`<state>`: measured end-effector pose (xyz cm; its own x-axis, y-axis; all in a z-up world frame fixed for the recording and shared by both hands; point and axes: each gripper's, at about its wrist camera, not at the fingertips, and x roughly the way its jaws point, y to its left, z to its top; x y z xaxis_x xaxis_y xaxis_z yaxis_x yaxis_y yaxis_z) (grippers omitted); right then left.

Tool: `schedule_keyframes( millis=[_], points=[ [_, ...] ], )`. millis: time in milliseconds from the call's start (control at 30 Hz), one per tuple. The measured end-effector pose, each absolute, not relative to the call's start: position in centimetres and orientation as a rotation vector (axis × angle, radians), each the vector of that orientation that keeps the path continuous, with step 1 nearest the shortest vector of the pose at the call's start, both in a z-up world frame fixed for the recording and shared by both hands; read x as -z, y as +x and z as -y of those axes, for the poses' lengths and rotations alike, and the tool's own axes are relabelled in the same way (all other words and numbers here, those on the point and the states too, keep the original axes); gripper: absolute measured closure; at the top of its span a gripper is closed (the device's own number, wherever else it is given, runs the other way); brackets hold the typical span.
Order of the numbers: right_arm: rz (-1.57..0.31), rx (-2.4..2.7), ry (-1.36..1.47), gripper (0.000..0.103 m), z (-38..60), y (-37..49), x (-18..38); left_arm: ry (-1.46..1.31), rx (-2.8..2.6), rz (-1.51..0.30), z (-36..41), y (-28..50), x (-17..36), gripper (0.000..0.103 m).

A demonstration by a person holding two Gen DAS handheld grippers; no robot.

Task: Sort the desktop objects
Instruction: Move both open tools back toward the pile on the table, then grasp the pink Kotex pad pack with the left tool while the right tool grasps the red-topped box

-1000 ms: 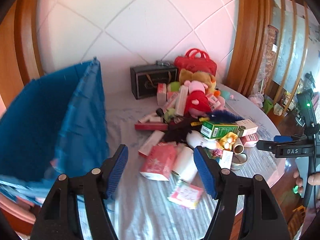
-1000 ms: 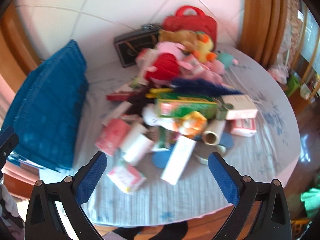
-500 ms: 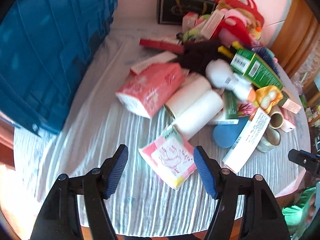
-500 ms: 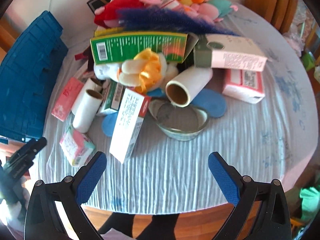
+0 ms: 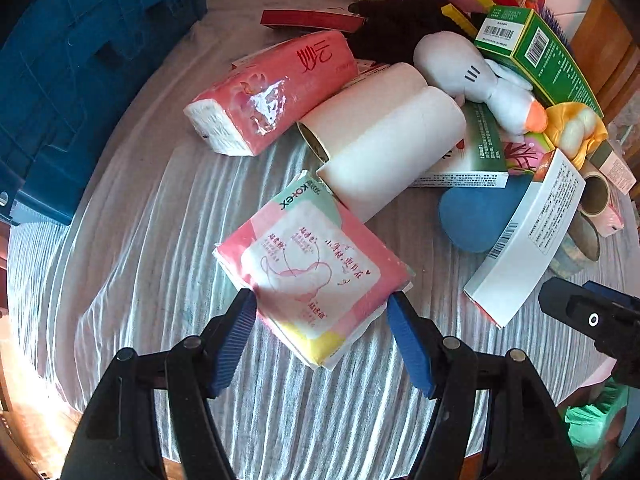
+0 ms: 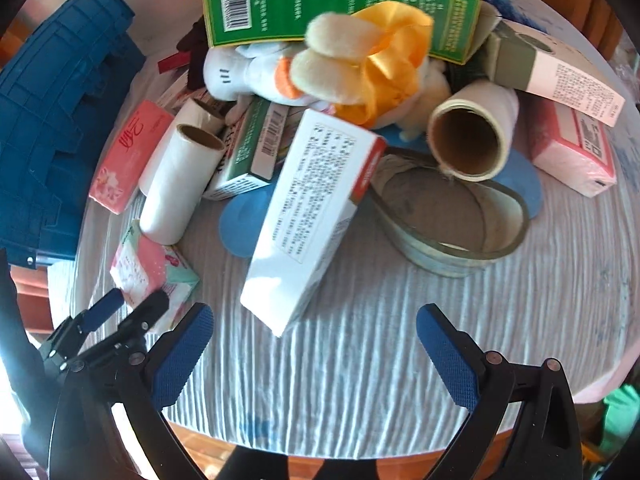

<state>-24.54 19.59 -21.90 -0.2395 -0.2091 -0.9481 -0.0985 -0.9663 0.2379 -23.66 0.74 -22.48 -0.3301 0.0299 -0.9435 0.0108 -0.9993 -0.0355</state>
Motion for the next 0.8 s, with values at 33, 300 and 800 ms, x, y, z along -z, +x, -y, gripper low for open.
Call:
schedule_keyframes(
  millis=[33,300,800],
  points=[
    [0.383,2.386,1.892,0.0,-19.3,-24.6,22.0,-1.824,-2.543,0.052,-0.4,-23.4,22.7,0.036],
    [0.361,2.424,1.914,0.0,-17.4,-25.5,24.0,-1.884,-2.577,-0.052,2.4,-22.7,24.3,0.036],
    [0.337,2.499,1.945,0.0,-18.4,-24.0,24.2,-1.763,-2.642,-0.058,4.1,-23.0,19.8,0.036]
  ],
)
